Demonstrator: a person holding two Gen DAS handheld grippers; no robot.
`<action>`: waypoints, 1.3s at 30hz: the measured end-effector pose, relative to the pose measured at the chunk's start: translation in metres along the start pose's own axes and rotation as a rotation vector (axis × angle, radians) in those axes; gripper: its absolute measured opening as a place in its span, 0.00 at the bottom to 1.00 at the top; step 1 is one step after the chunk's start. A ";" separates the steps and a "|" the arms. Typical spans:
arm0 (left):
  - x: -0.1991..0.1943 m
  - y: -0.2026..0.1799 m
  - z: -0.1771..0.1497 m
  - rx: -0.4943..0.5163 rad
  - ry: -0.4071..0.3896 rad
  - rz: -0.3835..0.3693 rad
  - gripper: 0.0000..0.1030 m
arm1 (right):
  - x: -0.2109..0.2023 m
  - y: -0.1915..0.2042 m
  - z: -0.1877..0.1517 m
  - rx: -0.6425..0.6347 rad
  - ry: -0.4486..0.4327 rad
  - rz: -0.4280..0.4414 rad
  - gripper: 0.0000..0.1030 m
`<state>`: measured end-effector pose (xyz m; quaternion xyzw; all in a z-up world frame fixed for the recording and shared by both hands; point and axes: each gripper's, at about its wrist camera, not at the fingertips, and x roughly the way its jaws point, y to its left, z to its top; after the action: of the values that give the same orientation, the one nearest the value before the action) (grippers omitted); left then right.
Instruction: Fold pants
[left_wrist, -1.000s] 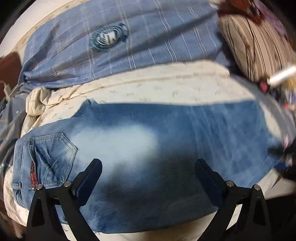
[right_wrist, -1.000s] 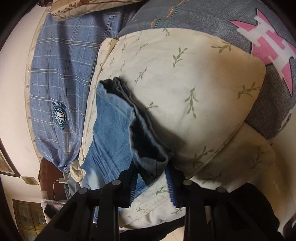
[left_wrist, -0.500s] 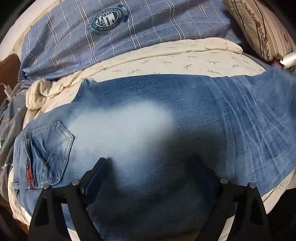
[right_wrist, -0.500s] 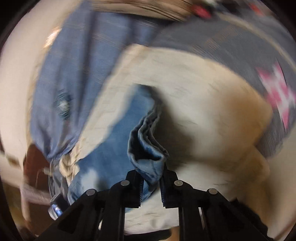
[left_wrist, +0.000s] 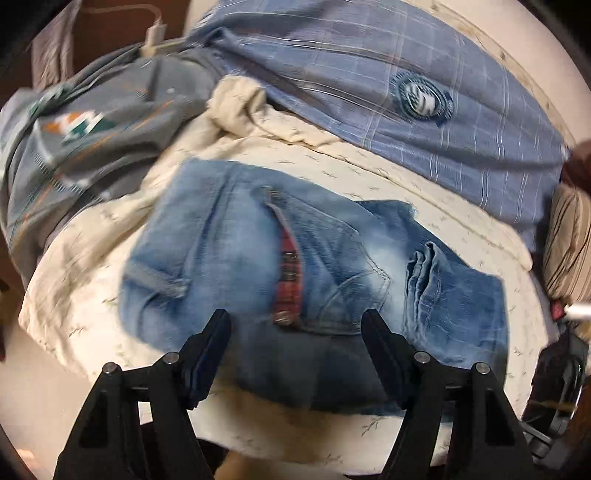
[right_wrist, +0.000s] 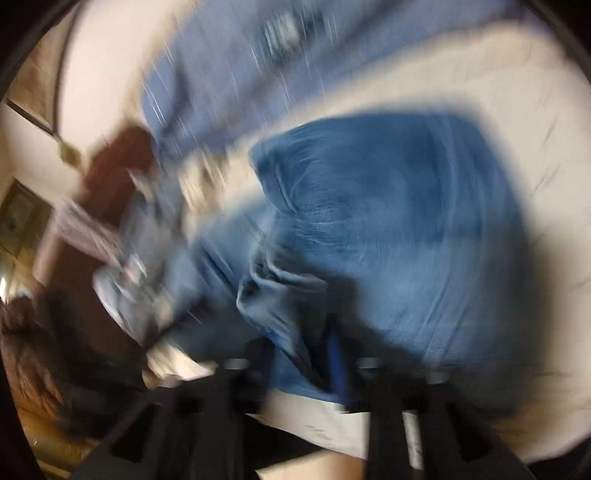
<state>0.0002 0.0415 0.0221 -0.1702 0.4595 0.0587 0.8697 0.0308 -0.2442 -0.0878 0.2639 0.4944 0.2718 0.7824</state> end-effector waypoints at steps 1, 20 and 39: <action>-0.005 0.004 0.001 -0.021 0.004 -0.027 0.72 | -0.008 0.001 -0.001 -0.003 -0.038 0.026 0.53; 0.032 -0.123 -0.036 0.262 0.199 -0.141 0.70 | -0.087 -0.081 -0.007 0.366 -0.154 0.351 0.80; 0.126 -0.154 0.029 0.358 0.118 0.132 0.90 | -0.051 -0.103 0.103 0.235 -0.062 0.050 0.67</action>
<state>0.1342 -0.0994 -0.0290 0.0143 0.5227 0.0228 0.8521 0.1242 -0.3678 -0.0878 0.3741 0.4918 0.2234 0.7539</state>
